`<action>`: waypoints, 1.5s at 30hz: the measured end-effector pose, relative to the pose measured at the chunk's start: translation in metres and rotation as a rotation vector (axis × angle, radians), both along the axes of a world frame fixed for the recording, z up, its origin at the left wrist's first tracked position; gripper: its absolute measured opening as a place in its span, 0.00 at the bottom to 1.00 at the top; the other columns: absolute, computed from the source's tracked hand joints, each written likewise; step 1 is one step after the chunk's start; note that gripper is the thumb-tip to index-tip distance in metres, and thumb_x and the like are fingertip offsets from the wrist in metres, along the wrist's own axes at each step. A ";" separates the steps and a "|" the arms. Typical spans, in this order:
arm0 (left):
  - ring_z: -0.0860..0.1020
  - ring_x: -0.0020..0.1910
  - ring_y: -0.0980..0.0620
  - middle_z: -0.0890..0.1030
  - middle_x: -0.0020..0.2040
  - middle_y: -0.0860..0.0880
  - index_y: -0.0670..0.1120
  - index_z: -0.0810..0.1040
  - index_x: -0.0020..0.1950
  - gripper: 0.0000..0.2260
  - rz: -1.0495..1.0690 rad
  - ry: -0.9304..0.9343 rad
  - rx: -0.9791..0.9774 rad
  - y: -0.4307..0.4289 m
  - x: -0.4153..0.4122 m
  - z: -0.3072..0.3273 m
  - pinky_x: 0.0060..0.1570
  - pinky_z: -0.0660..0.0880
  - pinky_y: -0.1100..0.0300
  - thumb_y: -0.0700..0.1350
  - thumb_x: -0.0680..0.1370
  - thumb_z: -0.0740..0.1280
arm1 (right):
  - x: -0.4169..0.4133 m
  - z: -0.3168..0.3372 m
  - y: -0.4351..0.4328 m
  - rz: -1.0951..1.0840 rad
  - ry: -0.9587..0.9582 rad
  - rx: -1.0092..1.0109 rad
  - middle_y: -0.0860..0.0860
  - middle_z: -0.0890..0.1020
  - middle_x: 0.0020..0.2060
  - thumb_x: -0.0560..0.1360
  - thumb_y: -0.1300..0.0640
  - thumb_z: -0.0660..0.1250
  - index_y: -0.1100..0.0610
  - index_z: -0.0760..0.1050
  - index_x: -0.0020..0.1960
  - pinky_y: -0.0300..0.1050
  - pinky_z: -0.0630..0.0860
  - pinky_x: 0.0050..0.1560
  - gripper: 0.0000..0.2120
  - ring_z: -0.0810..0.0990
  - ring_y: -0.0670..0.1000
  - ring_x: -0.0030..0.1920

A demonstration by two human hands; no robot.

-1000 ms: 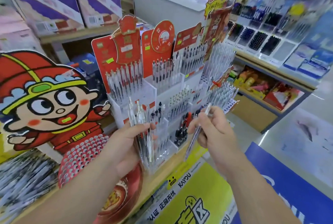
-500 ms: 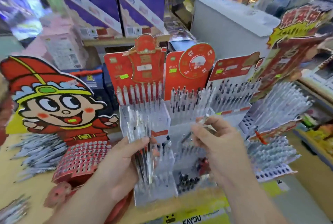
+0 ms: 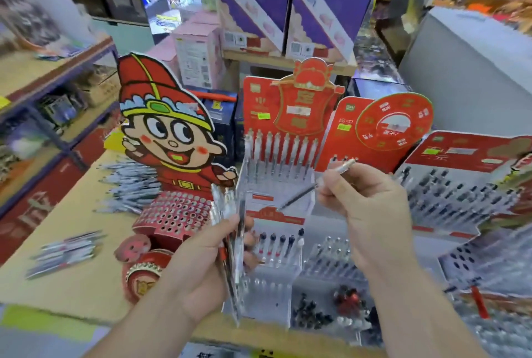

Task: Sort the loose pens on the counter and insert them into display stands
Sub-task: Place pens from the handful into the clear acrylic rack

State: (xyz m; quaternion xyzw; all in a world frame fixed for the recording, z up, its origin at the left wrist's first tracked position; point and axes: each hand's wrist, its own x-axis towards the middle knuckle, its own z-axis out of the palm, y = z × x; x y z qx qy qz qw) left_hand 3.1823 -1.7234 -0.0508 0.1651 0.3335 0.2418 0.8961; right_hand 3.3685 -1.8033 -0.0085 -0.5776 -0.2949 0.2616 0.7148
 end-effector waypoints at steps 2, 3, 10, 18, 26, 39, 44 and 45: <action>0.73 0.30 0.52 0.75 0.38 0.44 0.39 0.83 0.47 0.08 0.022 -0.017 0.002 0.011 -0.005 -0.001 0.25 0.74 0.61 0.43 0.78 0.67 | -0.005 -0.001 0.014 -0.014 -0.041 -0.028 0.54 0.82 0.33 0.73 0.63 0.73 0.56 0.84 0.43 0.43 0.80 0.41 0.04 0.81 0.51 0.36; 0.74 0.30 0.51 0.76 0.38 0.44 0.39 0.82 0.48 0.08 0.021 -0.017 0.010 0.019 -0.007 -0.001 0.25 0.75 0.60 0.43 0.79 0.66 | -0.007 -0.002 0.021 -0.030 -0.066 -0.041 0.54 0.82 0.33 0.74 0.63 0.74 0.55 0.85 0.44 0.43 0.81 0.42 0.04 0.81 0.51 0.36; 0.77 0.27 0.52 0.79 0.36 0.47 0.43 0.84 0.41 0.07 -0.100 -0.032 -0.025 0.085 -0.019 -0.034 0.24 0.76 0.57 0.45 0.74 0.68 | -0.013 0.000 0.070 -0.184 -0.301 -0.143 0.52 0.84 0.33 0.75 0.60 0.75 0.54 0.84 0.43 0.51 0.83 0.43 0.03 0.83 0.54 0.36; 0.73 0.16 0.52 0.75 0.20 0.47 0.39 0.73 0.37 0.18 -0.206 0.285 0.099 0.111 -0.018 -0.038 0.16 0.68 0.66 0.42 0.85 0.56 | -0.023 -0.017 0.107 -0.238 -0.386 -0.246 0.53 0.85 0.36 0.75 0.58 0.75 0.55 0.84 0.47 0.59 0.83 0.45 0.02 0.84 0.52 0.37; 0.75 0.22 0.51 0.75 0.29 0.45 0.41 0.80 0.41 0.09 -0.144 0.094 -0.131 0.109 -0.031 -0.032 0.23 0.76 0.63 0.46 0.73 0.67 | -0.024 -0.035 0.123 -0.262 -0.500 -0.367 0.46 0.83 0.34 0.73 0.55 0.77 0.48 0.83 0.42 0.49 0.80 0.41 0.04 0.81 0.50 0.36; 0.69 0.14 0.56 0.70 0.18 0.50 0.47 0.69 0.38 0.18 -0.260 0.340 0.003 0.124 -0.018 -0.040 0.14 0.65 0.67 0.45 0.87 0.50 | -0.033 -0.037 0.130 -0.257 -0.629 -0.435 0.39 0.81 0.35 0.72 0.54 0.78 0.47 0.80 0.43 0.37 0.80 0.41 0.07 0.79 0.39 0.37; 0.66 0.12 0.57 0.67 0.15 0.51 0.47 0.65 0.38 0.18 -0.327 0.446 0.096 0.127 -0.011 -0.047 0.14 0.64 0.66 0.44 0.87 0.49 | -0.033 -0.041 0.129 -0.285 -0.630 -0.439 0.43 0.82 0.35 0.73 0.56 0.77 0.47 0.79 0.43 0.46 0.83 0.41 0.07 0.81 0.44 0.37; 0.66 0.12 0.57 0.67 0.15 0.51 0.48 0.65 0.38 0.18 -0.319 0.442 0.085 0.125 -0.011 -0.048 0.14 0.63 0.66 0.44 0.87 0.49 | -0.033 -0.041 0.129 -0.300 -0.645 -0.448 0.43 0.82 0.35 0.74 0.57 0.76 0.47 0.79 0.42 0.46 0.83 0.41 0.08 0.81 0.44 0.37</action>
